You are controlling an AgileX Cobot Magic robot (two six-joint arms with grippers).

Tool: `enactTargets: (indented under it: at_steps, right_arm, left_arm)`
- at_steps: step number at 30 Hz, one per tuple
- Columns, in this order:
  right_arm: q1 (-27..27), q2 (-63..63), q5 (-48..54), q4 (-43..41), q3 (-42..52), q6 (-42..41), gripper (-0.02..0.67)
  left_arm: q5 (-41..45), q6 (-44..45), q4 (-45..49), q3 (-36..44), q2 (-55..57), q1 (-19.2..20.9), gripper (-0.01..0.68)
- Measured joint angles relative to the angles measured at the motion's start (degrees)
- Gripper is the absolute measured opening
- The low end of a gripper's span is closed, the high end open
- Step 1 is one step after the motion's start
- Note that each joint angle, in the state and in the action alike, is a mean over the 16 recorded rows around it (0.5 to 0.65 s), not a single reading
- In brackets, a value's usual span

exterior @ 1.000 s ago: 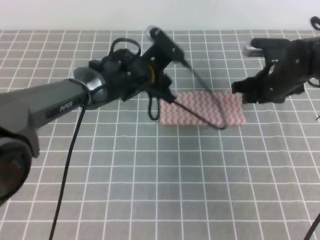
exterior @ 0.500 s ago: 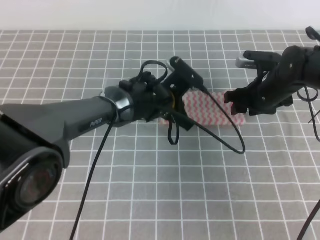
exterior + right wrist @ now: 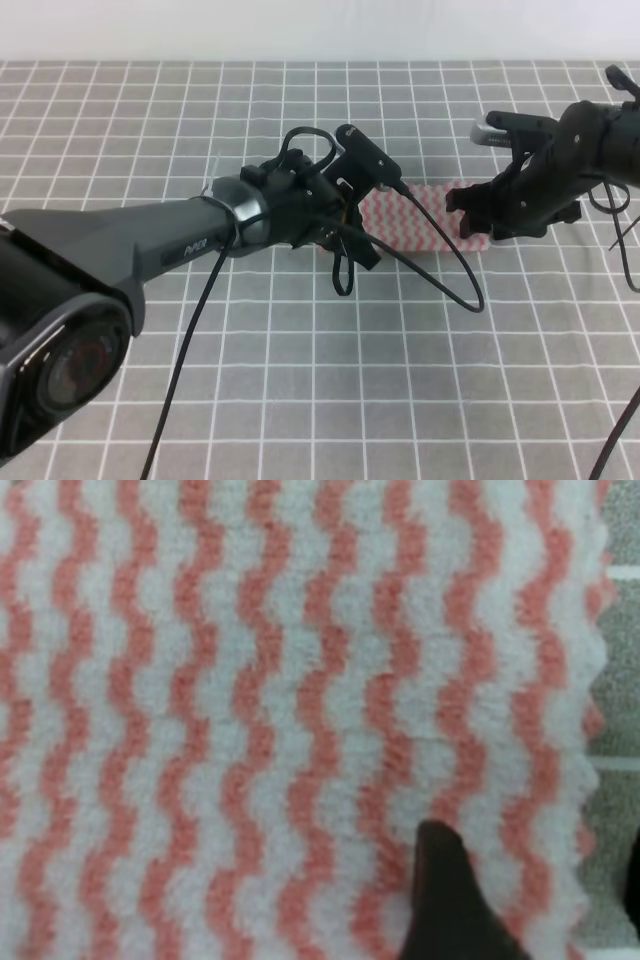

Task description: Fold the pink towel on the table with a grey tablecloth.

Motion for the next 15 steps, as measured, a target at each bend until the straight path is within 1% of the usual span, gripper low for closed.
enactTargets:
  at_steps: [3,7,12,15]
  right_arm:
    - [0.0,0.2,-0.1,0.3,-0.1,-0.2,0.247]
    - [0.0,0.1,-0.1,0.5,0.0,-0.7,0.157]
    - [0.0,-0.5,-0.1,0.5,-0.3,-1.6,0.060]
    - [0.0,-1.1,0.3,0.7,-0.9,-2.5,0.025]
  left_arm:
    - [0.0,0.0,0.0,0.0,-0.1,0.0,0.003]
    - [0.0,0.0,0.0,0.0,-0.1,0.0,0.003]
    - [0.1,0.0,0.0,0.0,-0.1,0.0,0.003]
    - [0.2,0.0,0.1,0.0,0.0,0.0,0.003]
